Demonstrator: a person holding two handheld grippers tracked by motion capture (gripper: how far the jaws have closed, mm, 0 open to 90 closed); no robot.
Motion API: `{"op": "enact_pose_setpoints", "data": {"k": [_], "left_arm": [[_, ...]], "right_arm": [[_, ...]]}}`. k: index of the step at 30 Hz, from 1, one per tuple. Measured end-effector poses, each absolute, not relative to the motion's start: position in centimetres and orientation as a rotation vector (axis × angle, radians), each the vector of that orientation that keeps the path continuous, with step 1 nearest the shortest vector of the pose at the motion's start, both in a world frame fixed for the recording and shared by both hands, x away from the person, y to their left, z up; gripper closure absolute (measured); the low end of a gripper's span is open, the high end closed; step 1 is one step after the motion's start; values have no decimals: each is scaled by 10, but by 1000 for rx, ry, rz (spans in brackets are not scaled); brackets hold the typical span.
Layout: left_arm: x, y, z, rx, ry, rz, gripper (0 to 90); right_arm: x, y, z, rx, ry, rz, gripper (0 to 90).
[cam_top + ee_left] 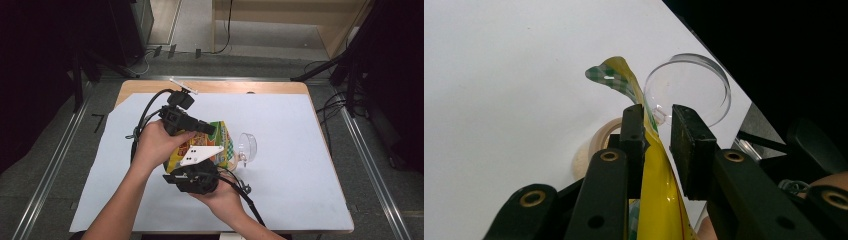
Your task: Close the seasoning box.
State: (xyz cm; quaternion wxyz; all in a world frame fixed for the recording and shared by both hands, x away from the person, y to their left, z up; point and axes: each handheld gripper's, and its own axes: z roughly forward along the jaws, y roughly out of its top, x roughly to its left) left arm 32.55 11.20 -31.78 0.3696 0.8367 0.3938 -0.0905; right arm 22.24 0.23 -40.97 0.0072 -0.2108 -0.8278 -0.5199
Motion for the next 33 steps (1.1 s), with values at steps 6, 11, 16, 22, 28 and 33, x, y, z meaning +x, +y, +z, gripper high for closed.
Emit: {"op": "enact_pose_setpoints", "data": {"k": [6, 11, 16, 22, 28, 33], "left_arm": [[324, 112, -315, 2148, 1007, -223, 770], [324, 110, -318, 2162, 1006, -223, 776], [322, 109, -319, 2165, 1005, -235, 779], [320, 113, -322, 2165, 1005, -253, 779], [318, 122, -326, 2153, 1008, -285, 777], [314, 126, -327, 2159, 997, -291, 782]], "right_arm": [[221, 3, -405, -653, -2608, -1622, 759], [221, 4, -410, -658, -2605, -1634, 761], [221, 3, -416, -642, -2596, -1665, 754], [219, 3, -424, -633, -2584, -1671, 726], [217, 7, -430, -601, -2589, -1660, 652], [215, 9, -433, -575, -2587, -1656, 614]]}}
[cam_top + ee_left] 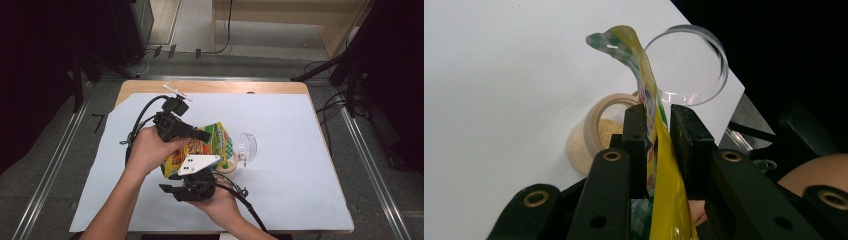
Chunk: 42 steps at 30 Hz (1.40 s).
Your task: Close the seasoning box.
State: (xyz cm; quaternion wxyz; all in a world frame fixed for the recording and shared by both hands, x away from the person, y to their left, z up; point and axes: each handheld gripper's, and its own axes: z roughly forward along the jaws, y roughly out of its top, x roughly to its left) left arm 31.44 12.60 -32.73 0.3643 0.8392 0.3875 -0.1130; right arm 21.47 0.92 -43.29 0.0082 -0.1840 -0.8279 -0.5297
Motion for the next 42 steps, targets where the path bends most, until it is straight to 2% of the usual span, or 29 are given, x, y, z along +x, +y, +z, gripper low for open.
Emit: {"op": "enact_pose_setpoints", "data": {"k": [5, 33, 42], "left_arm": [[314, 131, -330, 2171, 999, -294, 796], [319, 122, -348, 2250, 915, -359, 853], [320, 132, -346, 2255, 915, -368, 891]], "right_arm": [[213, 12, -440, -579, -2570, -1638, 569], [214, 15, -457, -544, -2640, -1544, 557], [215, 13, -460, -557, -2606, -1548, 502]]}}
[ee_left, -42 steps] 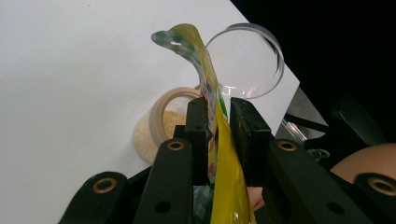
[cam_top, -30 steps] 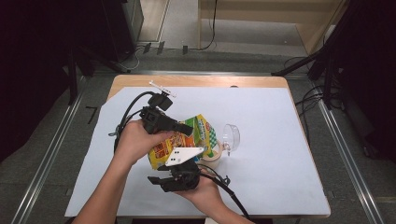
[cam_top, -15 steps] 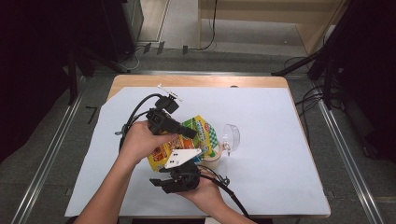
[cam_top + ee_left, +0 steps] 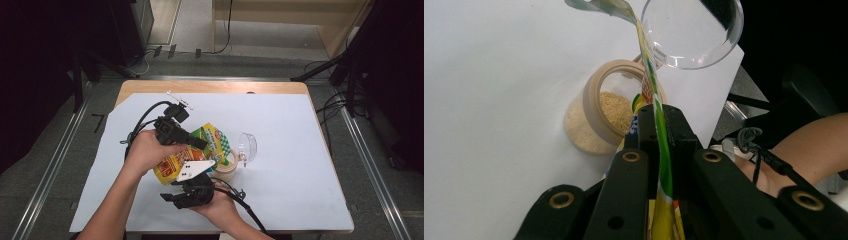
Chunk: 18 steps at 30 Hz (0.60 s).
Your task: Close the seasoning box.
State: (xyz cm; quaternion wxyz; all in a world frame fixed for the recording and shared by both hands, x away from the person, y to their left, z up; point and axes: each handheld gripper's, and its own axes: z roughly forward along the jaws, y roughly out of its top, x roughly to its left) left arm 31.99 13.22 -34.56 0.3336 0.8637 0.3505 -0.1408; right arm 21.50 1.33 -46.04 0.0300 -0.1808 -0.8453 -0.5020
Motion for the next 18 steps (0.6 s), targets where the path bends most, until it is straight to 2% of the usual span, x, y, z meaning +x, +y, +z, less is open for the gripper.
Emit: {"op": "enact_pose_setpoints", "data": {"k": [7, 18], "left_arm": [[320, 139, -343, 2260, 925, -349, 889], [321, 136, -346, 2265, 902, -350, 865]], "right_arm": [[221, 7, -464, -616, -2612, -1558, 475], [222, 6, -466, -621, -2629, -1529, 495]]}}
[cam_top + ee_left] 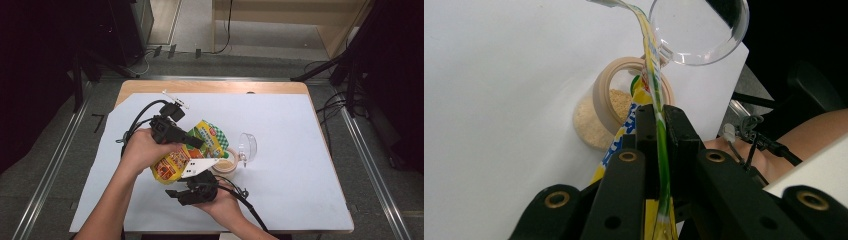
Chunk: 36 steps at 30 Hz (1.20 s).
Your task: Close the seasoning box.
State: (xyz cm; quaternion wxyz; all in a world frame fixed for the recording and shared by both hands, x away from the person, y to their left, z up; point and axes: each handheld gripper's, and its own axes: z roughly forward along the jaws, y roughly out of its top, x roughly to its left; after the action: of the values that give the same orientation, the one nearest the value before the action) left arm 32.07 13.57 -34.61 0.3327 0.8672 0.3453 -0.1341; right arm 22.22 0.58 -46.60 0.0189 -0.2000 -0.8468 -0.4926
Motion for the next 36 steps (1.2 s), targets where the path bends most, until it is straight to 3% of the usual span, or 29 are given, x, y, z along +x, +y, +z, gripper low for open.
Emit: {"op": "enact_pose_setpoints", "data": {"k": [11, 36], "left_arm": [[322, 132, -350, 2252, 874, -351, 865], [322, 167, -337, 2200, 774, -458, 896]], "right_arm": [[221, 7, -467, -602, -2648, -1523, 496], [219, 6, -466, -586, -2683, -1544, 477]]}}
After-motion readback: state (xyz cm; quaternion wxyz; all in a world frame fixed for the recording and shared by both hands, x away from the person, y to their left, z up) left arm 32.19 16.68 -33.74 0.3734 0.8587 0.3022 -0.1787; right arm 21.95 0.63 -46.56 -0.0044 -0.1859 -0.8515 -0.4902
